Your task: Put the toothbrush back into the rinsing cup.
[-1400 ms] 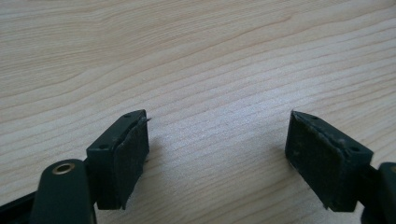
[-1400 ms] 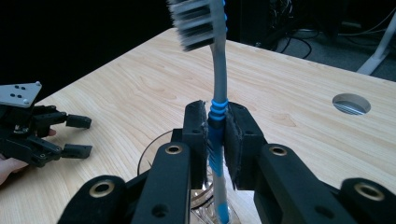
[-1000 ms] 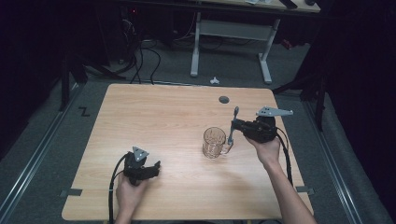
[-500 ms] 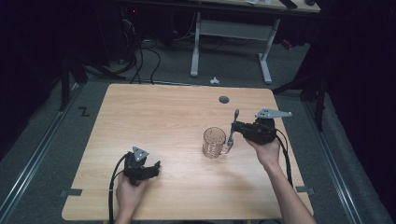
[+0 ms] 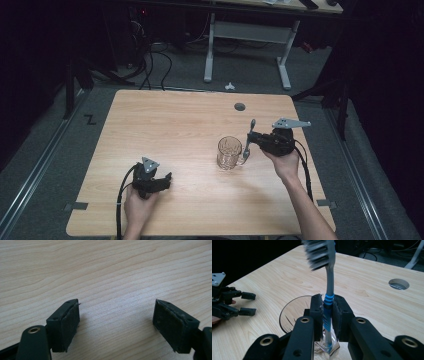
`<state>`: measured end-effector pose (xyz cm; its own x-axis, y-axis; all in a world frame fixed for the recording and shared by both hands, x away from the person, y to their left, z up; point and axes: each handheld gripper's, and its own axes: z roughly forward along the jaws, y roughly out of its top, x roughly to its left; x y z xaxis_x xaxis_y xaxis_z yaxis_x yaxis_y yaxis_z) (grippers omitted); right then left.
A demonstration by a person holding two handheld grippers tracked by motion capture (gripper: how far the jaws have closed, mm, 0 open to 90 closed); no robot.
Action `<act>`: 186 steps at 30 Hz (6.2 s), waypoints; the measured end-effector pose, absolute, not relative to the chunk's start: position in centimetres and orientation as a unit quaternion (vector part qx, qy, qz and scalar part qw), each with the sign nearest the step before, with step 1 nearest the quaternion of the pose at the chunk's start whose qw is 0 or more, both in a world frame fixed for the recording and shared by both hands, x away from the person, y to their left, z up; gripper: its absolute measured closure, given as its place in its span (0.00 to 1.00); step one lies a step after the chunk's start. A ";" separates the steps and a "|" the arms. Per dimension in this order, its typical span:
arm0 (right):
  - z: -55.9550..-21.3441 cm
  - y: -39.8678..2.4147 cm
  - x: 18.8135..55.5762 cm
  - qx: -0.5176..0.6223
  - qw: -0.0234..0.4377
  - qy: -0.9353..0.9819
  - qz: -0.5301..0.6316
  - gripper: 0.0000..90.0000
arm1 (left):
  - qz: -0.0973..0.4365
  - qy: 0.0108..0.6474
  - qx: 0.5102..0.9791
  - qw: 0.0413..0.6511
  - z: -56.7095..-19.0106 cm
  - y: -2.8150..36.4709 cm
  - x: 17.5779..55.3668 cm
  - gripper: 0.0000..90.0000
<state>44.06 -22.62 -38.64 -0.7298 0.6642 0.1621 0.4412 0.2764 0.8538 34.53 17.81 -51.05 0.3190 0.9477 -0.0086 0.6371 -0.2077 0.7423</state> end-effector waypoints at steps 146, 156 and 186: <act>-39.6 -28.5 40.7 0.398 0.140 0.760 0.494 0.65 | 0.234 0.535 0.740 0.333 -51.1 17.8 34.5 0.25; -40.2 -29.1 40.2 0.406 0.137 0.757 0.494 0.65 | 0.234 0.535 0.740 0.333 -51.1 17.8 34.5 0.25; -43.0 -30.2 38.8 0.429 0.129 0.749 0.489 0.65 | 0.234 0.536 0.740 0.333 -51.1 17.8 34.5 0.25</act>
